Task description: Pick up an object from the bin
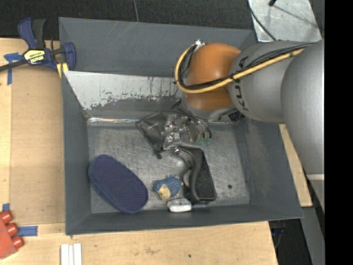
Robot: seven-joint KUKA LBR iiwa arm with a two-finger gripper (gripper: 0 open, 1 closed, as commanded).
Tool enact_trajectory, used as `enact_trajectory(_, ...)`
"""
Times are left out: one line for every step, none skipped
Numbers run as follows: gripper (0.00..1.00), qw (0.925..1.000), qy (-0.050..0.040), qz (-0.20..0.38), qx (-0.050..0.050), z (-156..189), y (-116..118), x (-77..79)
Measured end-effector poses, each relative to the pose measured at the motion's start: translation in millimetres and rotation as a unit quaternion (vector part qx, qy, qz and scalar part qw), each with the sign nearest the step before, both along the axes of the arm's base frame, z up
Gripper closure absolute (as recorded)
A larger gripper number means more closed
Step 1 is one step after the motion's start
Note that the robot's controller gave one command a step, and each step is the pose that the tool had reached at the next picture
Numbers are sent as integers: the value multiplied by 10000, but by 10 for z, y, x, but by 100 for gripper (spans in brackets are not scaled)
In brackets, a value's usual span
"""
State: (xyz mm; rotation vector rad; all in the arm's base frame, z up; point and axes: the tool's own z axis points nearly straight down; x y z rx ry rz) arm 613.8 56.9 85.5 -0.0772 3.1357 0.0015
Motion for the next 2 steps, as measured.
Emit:
enact_trajectory(100,10000,-31,-16,-1,651,-51,33)
enact_trajectory(100,9995,-9,-317,6,774,227,27)
